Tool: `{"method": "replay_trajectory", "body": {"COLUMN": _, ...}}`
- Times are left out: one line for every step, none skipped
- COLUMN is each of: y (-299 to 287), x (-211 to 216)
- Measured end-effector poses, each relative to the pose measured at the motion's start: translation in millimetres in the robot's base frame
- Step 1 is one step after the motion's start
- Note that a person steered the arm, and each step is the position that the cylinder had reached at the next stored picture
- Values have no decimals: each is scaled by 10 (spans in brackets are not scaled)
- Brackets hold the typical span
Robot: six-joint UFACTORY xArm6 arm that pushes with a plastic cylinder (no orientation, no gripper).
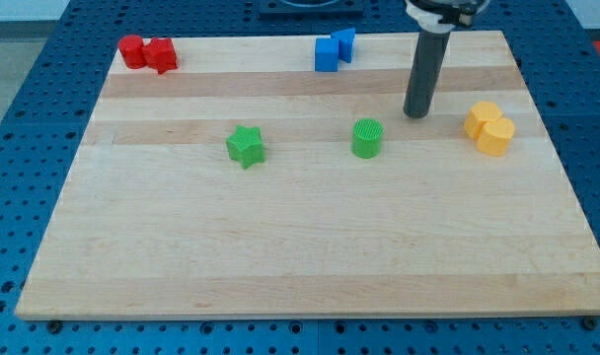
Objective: Place green star left side of green circle
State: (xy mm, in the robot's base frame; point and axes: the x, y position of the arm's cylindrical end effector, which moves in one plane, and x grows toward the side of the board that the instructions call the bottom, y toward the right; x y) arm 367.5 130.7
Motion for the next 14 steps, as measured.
{"method": "replay_trajectory", "body": {"y": -243, "x": 190}}
{"method": "replay_trajectory", "body": {"y": -307, "x": 542}}
{"method": "replay_trajectory", "body": {"y": -420, "x": 643}}
{"method": "replay_trajectory", "body": {"y": -540, "x": 518}}
{"method": "replay_trajectory", "body": {"y": -672, "x": 493}}
{"method": "replay_trajectory", "body": {"y": -800, "x": 493}}
{"method": "replay_trajectory", "body": {"y": -840, "x": 524}}
{"method": "replay_trajectory", "body": {"y": -880, "x": 524}}
{"method": "replay_trajectory", "body": {"y": -950, "x": 524}}
{"method": "replay_trajectory", "body": {"y": -1006, "x": 642}}
{"method": "replay_trajectory", "body": {"y": -1116, "x": 1015}}
{"method": "replay_trajectory", "body": {"y": -1901, "x": 1290}}
{"method": "replay_trajectory", "body": {"y": -2481, "x": 1051}}
{"method": "replay_trajectory", "body": {"y": -2460, "x": 712}}
